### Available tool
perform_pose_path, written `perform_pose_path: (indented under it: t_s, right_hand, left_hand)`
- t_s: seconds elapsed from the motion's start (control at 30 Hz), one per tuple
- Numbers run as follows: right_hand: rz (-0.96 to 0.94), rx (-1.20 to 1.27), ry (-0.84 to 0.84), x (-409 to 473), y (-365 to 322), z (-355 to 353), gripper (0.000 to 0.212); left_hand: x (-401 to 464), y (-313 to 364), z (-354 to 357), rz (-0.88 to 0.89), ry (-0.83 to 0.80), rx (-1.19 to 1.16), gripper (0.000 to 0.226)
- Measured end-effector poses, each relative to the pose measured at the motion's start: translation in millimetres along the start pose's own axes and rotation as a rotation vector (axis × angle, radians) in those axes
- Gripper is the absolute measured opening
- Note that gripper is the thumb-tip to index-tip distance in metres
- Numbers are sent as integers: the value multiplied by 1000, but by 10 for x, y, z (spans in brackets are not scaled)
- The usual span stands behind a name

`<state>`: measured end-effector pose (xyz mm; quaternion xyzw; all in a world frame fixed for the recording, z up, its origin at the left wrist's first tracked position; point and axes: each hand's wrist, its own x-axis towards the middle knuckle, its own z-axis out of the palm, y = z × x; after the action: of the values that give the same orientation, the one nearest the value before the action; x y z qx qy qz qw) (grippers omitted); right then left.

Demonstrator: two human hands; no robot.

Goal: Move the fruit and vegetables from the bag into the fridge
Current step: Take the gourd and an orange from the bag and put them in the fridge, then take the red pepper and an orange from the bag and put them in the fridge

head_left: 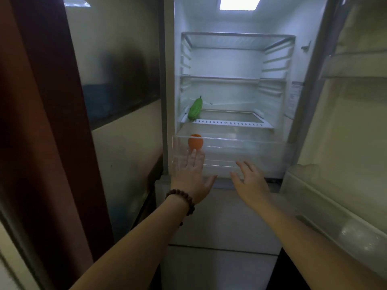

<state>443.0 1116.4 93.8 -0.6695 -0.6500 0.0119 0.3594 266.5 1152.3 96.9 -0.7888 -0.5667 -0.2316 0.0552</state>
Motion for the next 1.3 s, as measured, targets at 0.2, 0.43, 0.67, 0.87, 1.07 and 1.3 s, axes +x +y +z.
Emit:
perform_pose_path:
  t_s: [0.2,0.43,0.67,0.87,1.07,1.3]
  right_hand:
    - [50,-45,56,-631,-58,41,57]
    - [231,-205,100,-1613,-127,-114,59]
    - [462,-341,152,-2849,-85,-487,64]
    - [689,-475,225,-4012,-21,-1000,63]
    - [955,-570,308,-5306,-53,-1562,56]
    - [1275,-641,464,-7162,-482,-2218,56]
  left_hand:
    - [-433,-33,69,36,-50,-13,76]
    - [-1120,46,178,183,-115,-80,79]
    - [-1921,583,271,393,-252,-194,76]
    - [-2668,1313,195,620,-337,-298,77]
    - [-3665,2209,5,890,-367,-404,75]
    - [-5319,3154,-482,1217,-469,-464,74]
